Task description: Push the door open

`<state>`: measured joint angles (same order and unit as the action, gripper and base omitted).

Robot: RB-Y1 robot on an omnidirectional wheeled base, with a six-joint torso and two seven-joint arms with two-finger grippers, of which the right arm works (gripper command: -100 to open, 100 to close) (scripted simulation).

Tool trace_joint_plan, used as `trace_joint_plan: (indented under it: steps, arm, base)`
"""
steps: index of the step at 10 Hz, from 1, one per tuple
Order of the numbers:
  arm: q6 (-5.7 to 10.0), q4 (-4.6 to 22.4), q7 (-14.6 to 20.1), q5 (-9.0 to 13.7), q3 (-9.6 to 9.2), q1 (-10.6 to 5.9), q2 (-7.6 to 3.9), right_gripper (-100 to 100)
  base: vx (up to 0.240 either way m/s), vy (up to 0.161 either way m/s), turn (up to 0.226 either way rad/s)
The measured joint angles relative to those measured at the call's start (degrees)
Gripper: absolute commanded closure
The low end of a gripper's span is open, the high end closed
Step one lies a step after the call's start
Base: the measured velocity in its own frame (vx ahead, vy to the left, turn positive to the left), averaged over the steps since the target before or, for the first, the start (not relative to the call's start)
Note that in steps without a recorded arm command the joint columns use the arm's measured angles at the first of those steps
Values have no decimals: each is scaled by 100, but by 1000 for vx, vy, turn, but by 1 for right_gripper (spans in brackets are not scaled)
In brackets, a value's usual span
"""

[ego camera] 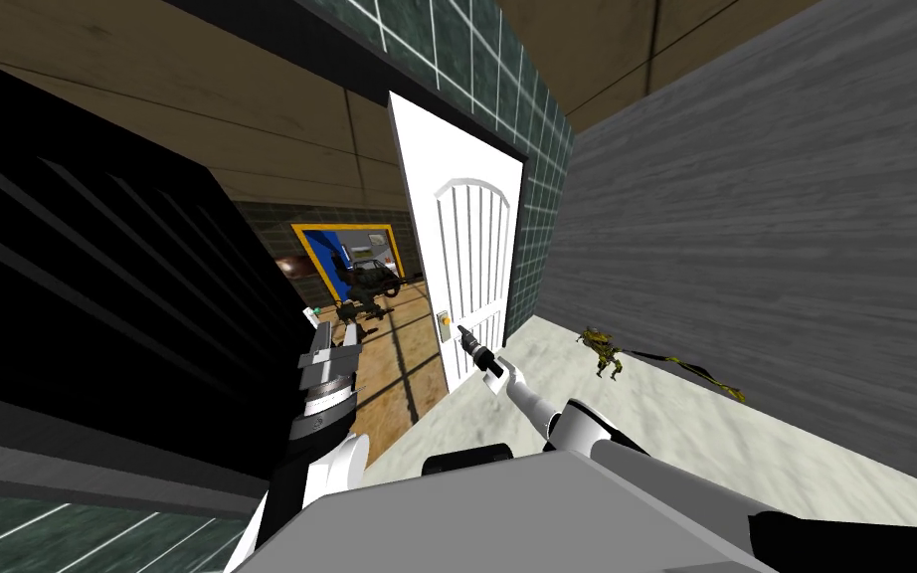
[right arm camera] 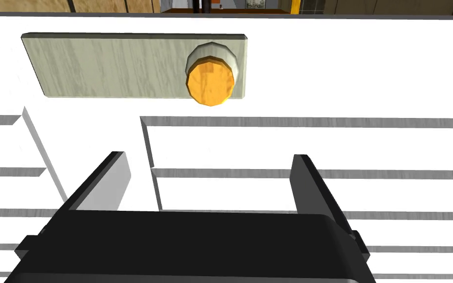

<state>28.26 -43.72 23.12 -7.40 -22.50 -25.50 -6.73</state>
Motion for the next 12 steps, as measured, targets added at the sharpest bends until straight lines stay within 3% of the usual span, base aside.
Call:
trace_joint_plan:
  steps: [7, 8, 12]
  arm:
    - [-25, 100, -115, 33, 130, -45, 76, -100]
    - [-25, 100, -118, 34, 132, -48, 78, 100]
    - [-31, 104, -122, 30, 131, -47, 69, 100]
  base:
    - [162, 90, 27]
    - [-9, -2, -3]
    - [-15, -8, 1]
